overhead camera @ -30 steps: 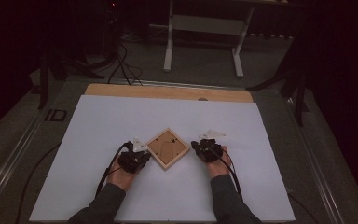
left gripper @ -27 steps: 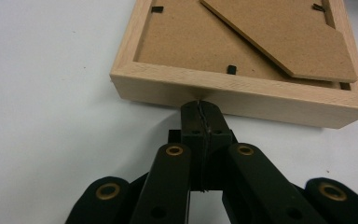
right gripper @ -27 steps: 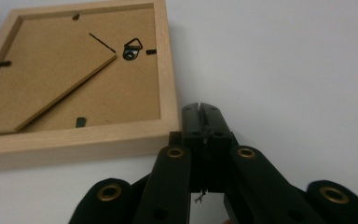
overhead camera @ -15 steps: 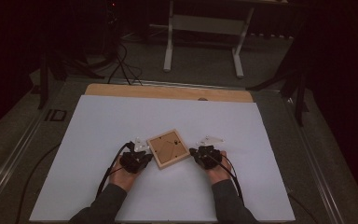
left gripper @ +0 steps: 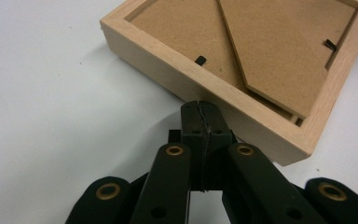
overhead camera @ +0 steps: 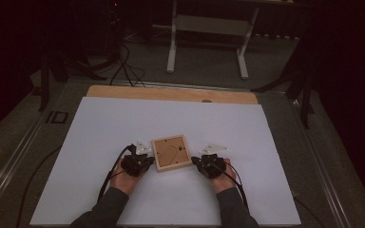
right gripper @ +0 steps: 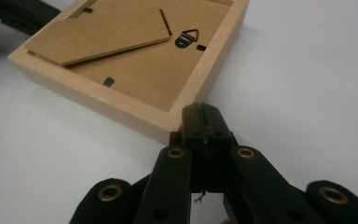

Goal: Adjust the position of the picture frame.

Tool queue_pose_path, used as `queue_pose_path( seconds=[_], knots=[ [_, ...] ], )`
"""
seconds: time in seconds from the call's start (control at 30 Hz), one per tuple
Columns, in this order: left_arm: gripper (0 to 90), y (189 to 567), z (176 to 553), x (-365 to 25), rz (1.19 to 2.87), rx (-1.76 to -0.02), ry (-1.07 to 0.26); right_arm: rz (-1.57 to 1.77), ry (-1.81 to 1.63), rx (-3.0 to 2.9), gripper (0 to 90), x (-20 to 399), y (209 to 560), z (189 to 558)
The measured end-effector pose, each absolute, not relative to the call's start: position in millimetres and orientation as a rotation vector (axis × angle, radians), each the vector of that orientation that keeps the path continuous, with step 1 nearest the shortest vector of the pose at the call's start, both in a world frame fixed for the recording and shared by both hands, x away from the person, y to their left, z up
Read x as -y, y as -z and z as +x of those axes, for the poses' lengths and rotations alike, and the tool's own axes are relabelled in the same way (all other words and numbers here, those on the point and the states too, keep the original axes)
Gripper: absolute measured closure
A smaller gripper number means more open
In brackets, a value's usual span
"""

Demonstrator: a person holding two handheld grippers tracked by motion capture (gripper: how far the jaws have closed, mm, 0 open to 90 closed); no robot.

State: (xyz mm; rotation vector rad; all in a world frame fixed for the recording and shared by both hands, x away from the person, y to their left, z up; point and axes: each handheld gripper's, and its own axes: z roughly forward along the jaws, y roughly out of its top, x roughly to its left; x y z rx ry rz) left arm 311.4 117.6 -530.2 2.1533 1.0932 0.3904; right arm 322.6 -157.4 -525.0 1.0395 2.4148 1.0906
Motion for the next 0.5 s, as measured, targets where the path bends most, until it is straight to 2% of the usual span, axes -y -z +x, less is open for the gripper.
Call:
queue_pose_path(
  seconds=[0.5],
  knots=[
    [89.8, 533.1, 312.8, -117.0, 2.16, -1.067, -0.376, 1.04, -1.123, -2.416, 89.7, 159.1, 523.6, 314.0]
  ],
)
